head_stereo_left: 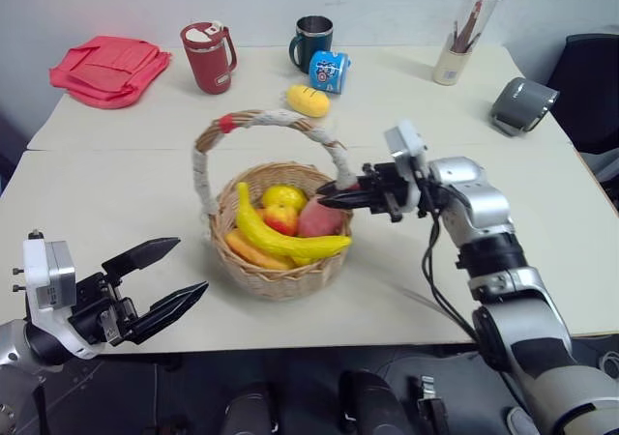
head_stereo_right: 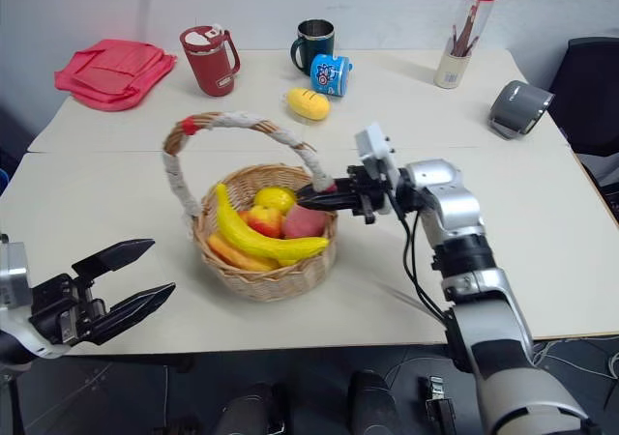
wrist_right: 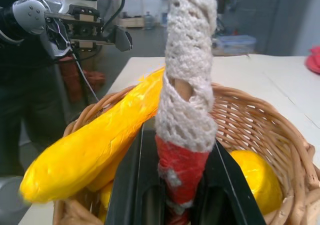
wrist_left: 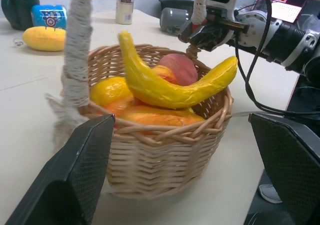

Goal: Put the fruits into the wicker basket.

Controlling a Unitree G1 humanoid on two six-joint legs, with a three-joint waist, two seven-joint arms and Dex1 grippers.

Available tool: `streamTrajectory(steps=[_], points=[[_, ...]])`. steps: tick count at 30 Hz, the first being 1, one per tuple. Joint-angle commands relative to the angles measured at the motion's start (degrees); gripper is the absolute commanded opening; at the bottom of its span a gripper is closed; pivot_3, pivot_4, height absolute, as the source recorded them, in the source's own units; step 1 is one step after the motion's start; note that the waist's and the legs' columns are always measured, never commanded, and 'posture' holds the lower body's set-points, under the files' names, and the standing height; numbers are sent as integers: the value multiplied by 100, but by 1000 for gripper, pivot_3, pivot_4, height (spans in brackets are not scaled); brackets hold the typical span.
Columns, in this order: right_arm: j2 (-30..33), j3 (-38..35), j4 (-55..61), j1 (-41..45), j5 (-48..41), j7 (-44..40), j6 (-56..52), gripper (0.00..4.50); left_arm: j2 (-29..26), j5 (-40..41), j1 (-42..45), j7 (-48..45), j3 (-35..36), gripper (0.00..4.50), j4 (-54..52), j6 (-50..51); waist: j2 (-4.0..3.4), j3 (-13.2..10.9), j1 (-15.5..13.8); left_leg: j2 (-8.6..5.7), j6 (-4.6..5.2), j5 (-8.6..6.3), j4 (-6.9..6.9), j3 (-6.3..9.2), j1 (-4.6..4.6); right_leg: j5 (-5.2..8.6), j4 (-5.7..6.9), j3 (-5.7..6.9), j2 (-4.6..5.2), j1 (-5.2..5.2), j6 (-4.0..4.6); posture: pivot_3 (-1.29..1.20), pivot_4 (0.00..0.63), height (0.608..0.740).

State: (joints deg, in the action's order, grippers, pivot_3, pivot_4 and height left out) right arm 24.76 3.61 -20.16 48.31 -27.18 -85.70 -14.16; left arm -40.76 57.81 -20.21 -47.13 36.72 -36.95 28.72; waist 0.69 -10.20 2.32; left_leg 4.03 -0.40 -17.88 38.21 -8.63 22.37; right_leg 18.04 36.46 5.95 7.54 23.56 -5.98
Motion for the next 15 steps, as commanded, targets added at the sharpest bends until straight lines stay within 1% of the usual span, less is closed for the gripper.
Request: streamTrajectory(steps=[1,2,4,8,11,15], points=[[359,-568,1143,-340,-425,471,-413,196,-110,-47,272,-99,-213,4500,216,-10,-2,-1,-20,1,0,0,1,-1,0,0,-2,0,0,1,0,0,150,740],[468,-672,1383,-488,-470,598,-505,196,-128,-46,359,-117,-282,4500,282,1,-2,-1,-41,1,-1,1,1,-1,-1,0,-4,0,0,3,0,0,150,740],[763,-1173,1907,-898,-629,1154,-763,196,-225,-74,682,-199,-507,4500,499,46,-2,-1,-68,3,-3,2,-1,-1,-1,0,-9,1,-3,5,0,0,150,740],[1172,-2218,2339,-1575,-676,2212,-865,196,-372,-191,1238,-416,-885,4500,938,91,-3,-1,-102,-1,-1,3,1,-1,-1,0,-21,2,-1,2,0,0,150,740],[1307,-2782,2363,-2013,-508,2769,-498,196,-409,-316,1615,-572,-1147,4500,1231,95,-2,-1,-98,-6,1,4,-1,-5,-2,-1,-29,1,1,-1,-2,0,150,740],[1312,-3284,1907,-2505,-194,3284,222,196,-398,-510,2051,-739,-1428,4500,1555,62,-2,-1,-74,-4,0,5,-4,-12,-3,-1,-30,0,-4,1,-3,0,150,740]])
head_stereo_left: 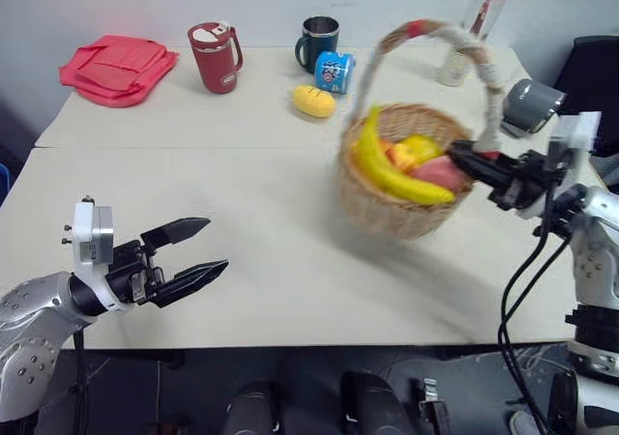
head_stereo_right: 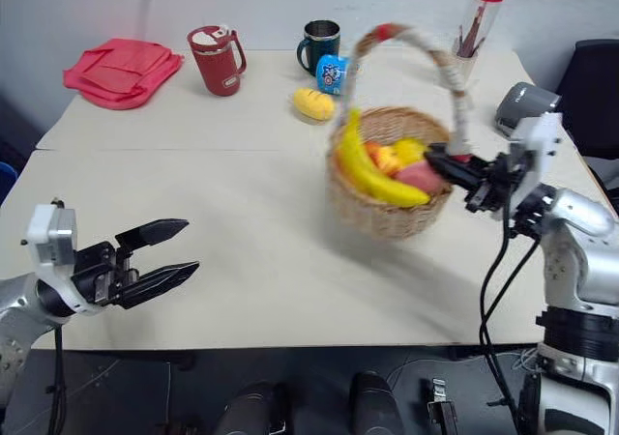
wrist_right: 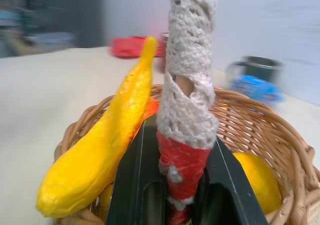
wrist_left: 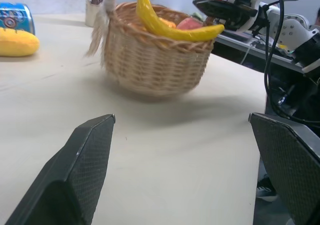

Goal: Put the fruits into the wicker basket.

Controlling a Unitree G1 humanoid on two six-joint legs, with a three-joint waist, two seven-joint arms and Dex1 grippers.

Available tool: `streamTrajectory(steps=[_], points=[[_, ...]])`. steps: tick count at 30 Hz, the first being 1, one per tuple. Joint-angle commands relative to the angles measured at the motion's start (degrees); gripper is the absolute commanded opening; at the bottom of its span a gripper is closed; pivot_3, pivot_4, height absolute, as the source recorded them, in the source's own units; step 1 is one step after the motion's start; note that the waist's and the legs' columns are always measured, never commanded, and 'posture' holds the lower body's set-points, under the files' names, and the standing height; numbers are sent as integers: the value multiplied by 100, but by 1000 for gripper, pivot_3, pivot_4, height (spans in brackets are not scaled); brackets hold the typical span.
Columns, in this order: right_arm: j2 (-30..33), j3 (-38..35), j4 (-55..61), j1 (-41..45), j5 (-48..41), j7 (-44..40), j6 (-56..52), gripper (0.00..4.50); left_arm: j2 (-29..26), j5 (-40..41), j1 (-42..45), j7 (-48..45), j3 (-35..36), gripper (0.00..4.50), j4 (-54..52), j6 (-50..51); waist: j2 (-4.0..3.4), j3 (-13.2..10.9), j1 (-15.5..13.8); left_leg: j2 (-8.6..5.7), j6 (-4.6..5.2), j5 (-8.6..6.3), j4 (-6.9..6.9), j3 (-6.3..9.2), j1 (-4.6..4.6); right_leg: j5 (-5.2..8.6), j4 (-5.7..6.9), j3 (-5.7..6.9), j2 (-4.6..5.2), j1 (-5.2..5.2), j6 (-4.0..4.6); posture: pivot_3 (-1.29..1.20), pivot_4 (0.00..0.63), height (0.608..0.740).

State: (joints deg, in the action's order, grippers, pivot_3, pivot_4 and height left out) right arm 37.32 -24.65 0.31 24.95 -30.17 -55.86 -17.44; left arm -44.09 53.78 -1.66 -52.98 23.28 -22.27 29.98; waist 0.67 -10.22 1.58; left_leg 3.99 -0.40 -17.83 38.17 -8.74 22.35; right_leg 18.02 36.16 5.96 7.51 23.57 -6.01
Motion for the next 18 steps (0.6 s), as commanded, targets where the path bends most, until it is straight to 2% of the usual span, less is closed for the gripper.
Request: streamTrajectory(steps=[1,10,11,18], points=[[55,-521,-267,-262,151,378,690,196,-61,-145,289,-179,-134,4500,143,-62,0,0,7,0,-1,1,-2,-3,-2,0,0,0,0,-1,0,0,150,740],[-180,-803,-1280,-486,195,1250,1349,196,0,-386,613,-363,-285,4500,399,-100,-4,-2,4,3,1,6,1,-15,-11,-1,4,-8,-2,-6,-3,0,150,740],[-214,-780,-1292,-486,229,1328,1434,931,15,-408,625,-371,-289,4500,410,-107,-4,-2,3,3,1,6,2,-15,-13,-1,5,-8,-2,-8,-3,0,150,740],[-174,-733,-802,-764,-15,1303,1366,3210,-11,-569,523,-431,-193,4500,471,-152,-4,-2,2,3,0,7,1,-9,-13,-2,8,-10,-1,-7,-3,0,150,740]])
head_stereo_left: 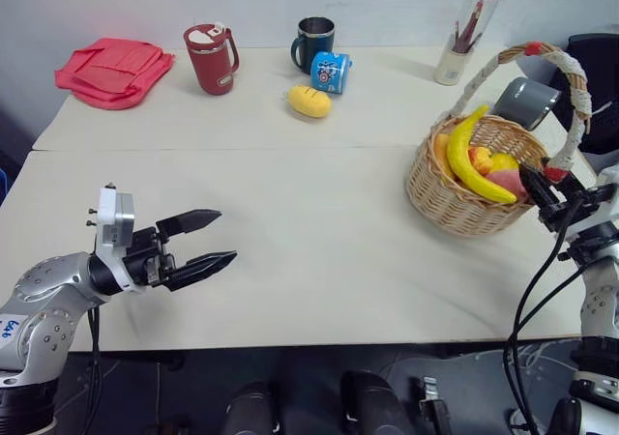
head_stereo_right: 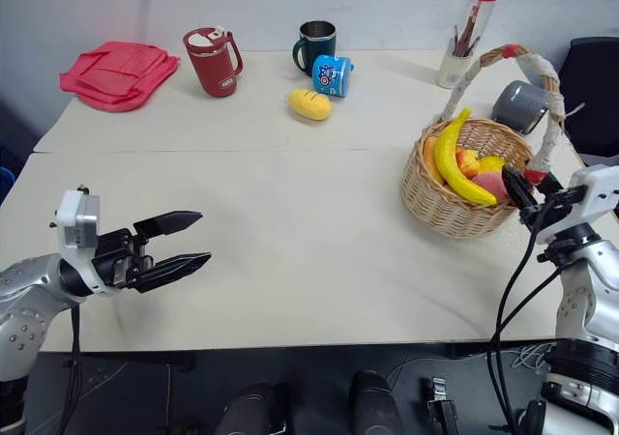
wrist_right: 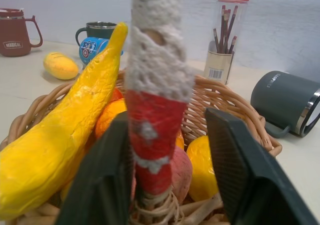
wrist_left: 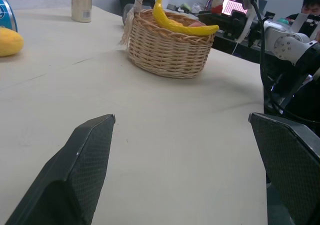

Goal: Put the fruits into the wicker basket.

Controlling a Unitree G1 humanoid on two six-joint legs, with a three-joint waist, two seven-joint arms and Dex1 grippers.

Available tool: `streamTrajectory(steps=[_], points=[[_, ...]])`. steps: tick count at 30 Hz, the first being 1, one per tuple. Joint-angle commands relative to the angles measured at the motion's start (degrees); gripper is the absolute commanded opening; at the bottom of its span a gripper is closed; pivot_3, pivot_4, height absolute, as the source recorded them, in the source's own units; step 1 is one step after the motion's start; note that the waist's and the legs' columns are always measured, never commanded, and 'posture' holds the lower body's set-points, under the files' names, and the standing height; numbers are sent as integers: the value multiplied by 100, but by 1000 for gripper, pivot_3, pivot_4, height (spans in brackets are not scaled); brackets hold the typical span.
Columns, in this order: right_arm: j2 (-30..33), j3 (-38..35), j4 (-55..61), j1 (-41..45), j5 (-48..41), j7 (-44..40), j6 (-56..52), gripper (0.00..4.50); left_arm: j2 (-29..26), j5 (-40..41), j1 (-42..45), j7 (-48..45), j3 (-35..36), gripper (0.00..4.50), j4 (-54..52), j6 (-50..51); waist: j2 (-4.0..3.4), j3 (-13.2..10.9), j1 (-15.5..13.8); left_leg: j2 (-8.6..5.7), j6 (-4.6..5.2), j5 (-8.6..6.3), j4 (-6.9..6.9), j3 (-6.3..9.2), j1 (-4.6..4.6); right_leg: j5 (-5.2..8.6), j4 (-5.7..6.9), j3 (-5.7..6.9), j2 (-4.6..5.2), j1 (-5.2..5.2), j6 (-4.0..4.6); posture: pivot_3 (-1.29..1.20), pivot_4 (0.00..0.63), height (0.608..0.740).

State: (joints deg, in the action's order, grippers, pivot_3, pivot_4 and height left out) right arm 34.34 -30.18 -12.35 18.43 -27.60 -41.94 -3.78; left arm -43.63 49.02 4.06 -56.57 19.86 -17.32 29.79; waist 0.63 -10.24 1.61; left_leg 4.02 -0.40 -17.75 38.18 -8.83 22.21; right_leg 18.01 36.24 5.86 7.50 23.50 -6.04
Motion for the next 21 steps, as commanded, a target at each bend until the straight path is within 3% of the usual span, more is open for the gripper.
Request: streamTrajectory(steps=[1,4,10,13,19,21], points=[[268,-237,565,-204,-360,-215,-102,3530,-100,-141,-95,-98,191,4500,9,-144,0,0,-3,0,0,0,0,0,0,0,1,0,0,0,0,0,150,740],[709,-414,684,-423,-532,-498,-341,4473,-222,-256,-272,-262,276,4500,76,-175,0,0,-7,-2,1,0,0,2,1,0,-1,0,2,-1,0,0,150,740],[1984,-775,850,-1481,-878,-2221,-833,4473,-396,-1108,-682,-444,626,4500,510,-1083,-1,0,-24,-1,4,0,-4,4,-1,0,-14,4,-1,-6,-1,0,150,740],[2446,-424,676,-1959,-380,-3597,305,4473,-479,-1361,-1090,-539,898,4500,587,-1319,2,0,3,-1,7,-2,-8,4,-2,-1,-22,9,-2,-11,-1,0,150,740],[1892,790,136,-1619,50,-4520,1651,4473,-341,-2092,-1722,-473,790,4500,687,-2055,15,4,64,8,6,-3,-8,-4,-17,-6,-25,8,-3,-20,-10,0,150,740],[1307,1467,-132,-1100,329,-4416,1957,4473,-146,-2254,-1778,-263,632,4500,601,-2155,14,3,27,8,5,-2,-8,-4,-15,-6,-24,8,-2,-17,-10,0,150,740]])
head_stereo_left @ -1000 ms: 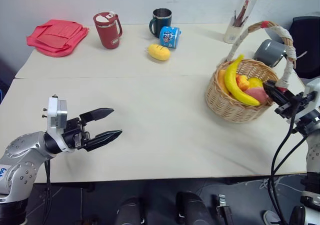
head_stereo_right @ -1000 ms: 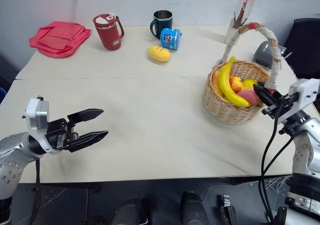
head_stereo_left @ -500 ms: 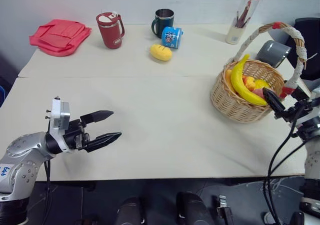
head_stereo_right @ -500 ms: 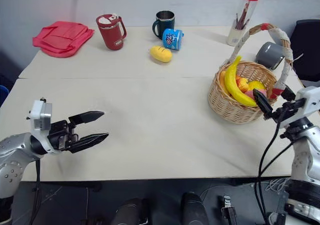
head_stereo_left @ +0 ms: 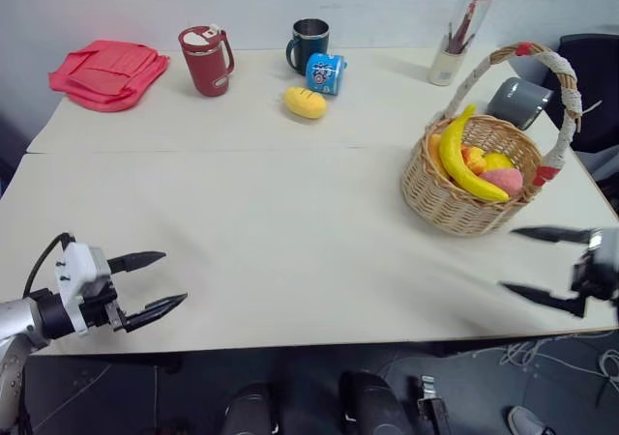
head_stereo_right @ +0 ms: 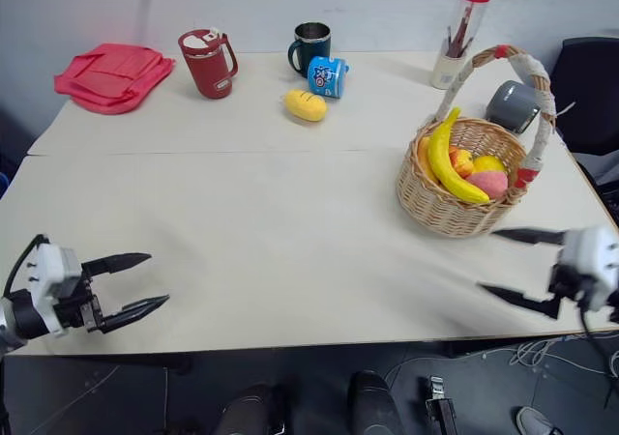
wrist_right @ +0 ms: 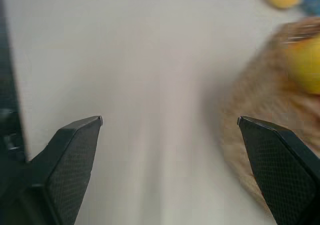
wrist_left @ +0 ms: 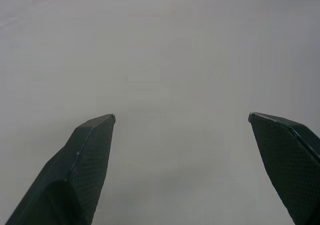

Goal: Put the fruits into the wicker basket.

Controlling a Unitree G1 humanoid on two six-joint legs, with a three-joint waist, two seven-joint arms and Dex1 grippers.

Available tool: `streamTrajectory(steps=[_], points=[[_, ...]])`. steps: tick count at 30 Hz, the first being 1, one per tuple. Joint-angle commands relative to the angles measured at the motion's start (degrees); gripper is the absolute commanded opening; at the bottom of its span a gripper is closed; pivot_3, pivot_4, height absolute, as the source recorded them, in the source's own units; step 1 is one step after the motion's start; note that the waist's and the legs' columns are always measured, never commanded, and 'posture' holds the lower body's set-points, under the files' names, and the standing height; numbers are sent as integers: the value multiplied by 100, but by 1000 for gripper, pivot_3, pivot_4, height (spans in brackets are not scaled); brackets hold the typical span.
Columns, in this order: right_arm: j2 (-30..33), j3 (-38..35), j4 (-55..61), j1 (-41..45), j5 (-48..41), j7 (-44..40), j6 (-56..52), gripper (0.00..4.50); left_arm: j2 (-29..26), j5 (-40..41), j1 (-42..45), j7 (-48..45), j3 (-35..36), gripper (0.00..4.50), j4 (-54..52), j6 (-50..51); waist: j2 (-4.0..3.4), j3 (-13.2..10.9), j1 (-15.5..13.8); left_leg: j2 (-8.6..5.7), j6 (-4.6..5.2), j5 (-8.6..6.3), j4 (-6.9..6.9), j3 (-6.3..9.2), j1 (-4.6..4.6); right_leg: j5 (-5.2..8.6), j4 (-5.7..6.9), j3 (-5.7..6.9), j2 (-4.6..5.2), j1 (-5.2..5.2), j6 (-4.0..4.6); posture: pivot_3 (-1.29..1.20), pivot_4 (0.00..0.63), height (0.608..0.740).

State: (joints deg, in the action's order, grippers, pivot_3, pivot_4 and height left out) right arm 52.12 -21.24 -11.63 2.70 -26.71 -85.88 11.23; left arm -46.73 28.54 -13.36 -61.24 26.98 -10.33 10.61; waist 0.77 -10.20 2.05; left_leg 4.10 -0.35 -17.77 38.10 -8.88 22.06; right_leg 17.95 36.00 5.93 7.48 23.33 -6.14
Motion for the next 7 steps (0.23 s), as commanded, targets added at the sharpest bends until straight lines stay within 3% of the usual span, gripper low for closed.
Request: streamTrajectory(steps=[1,7], points=[[-743,821,-357,730,349,66,566,4473,249,-298,-64,297,-153,4500,-162,-299,-1,0,-26,0,0,0,7,-1,1,0,5,-2,1,1,0,0,150,740],[-1456,1404,-1011,1577,539,211,875,4473,536,-317,-60,658,-194,4500,-476,-387,-8,-4,-66,-4,0,1,14,7,10,0,19,-1,8,10,1,0,150,740]])
